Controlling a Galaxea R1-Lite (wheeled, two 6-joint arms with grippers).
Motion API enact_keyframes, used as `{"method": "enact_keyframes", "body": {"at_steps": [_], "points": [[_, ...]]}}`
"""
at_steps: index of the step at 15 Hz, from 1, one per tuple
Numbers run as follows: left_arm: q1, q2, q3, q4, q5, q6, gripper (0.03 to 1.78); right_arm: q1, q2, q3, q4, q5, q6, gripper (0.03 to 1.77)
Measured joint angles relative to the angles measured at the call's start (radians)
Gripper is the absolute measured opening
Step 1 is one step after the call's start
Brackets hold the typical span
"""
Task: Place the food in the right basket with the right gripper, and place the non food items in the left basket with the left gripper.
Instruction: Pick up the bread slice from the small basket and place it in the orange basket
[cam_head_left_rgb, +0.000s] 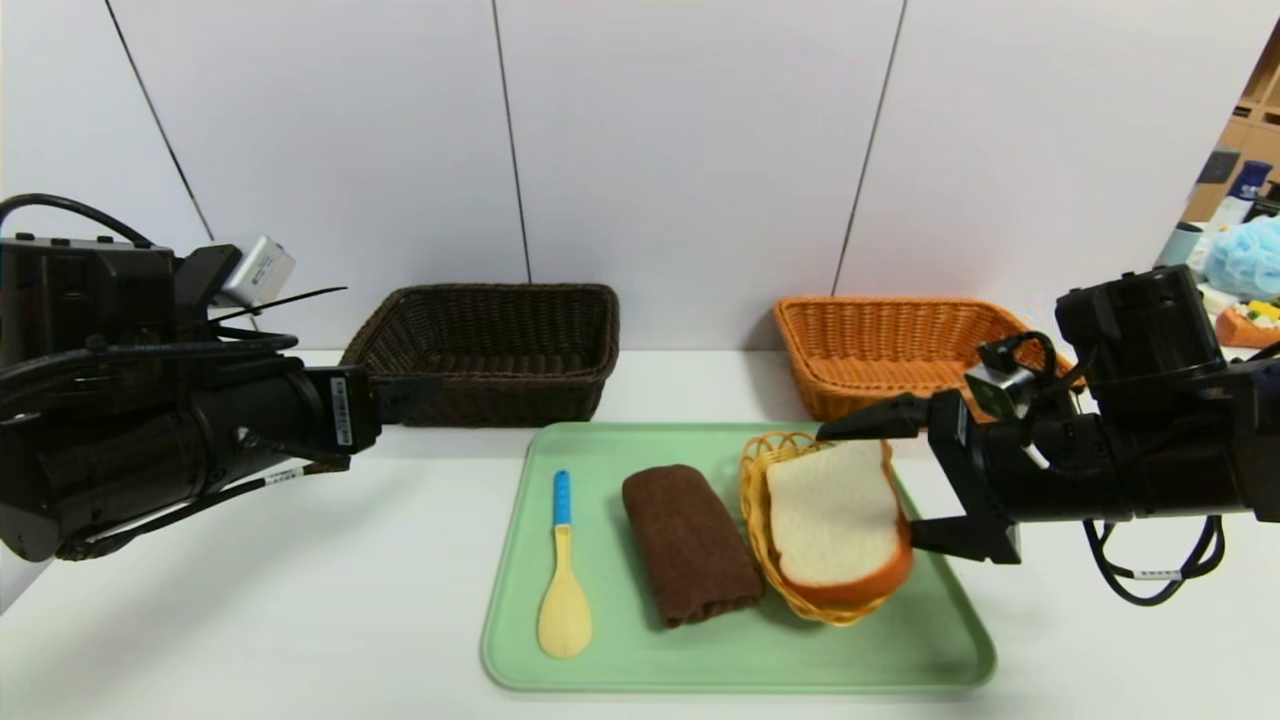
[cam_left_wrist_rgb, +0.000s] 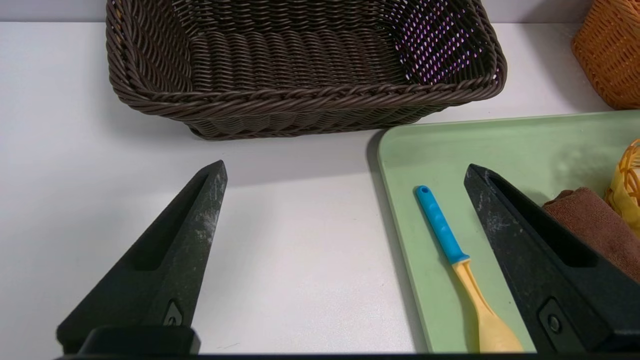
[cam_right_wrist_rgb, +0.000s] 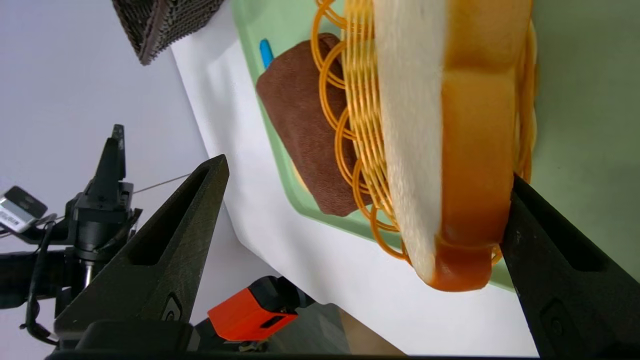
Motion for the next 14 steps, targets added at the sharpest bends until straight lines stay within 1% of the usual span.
{"method": "enact_keyframes", "body": {"at_steps": [10, 11, 13, 14], "points": [[0.0, 0.0, -0.001, 0.0, 0.0, 0.0, 1.69, 0.012, 0.002, 0.001, 0.004, 0.003, 0.002, 1.7], [0.0, 0.0, -0.001, 0.0, 0.0, 0.0, 1.69, 0.012, 0.002, 0.002, 0.004, 0.003, 0.002, 1.63], [0.0, 0.0, -0.002, 0.0, 0.0, 0.0, 1.69, 0.012, 0.002, 0.002, 0.008, 0.004, 0.002, 1.28], [0.0, 0.0, -0.003, 0.0, 0.0, 0.0, 1.69, 0.012, 0.002, 0.002, 0.008, 0.005, 0.002, 1.14]]}}
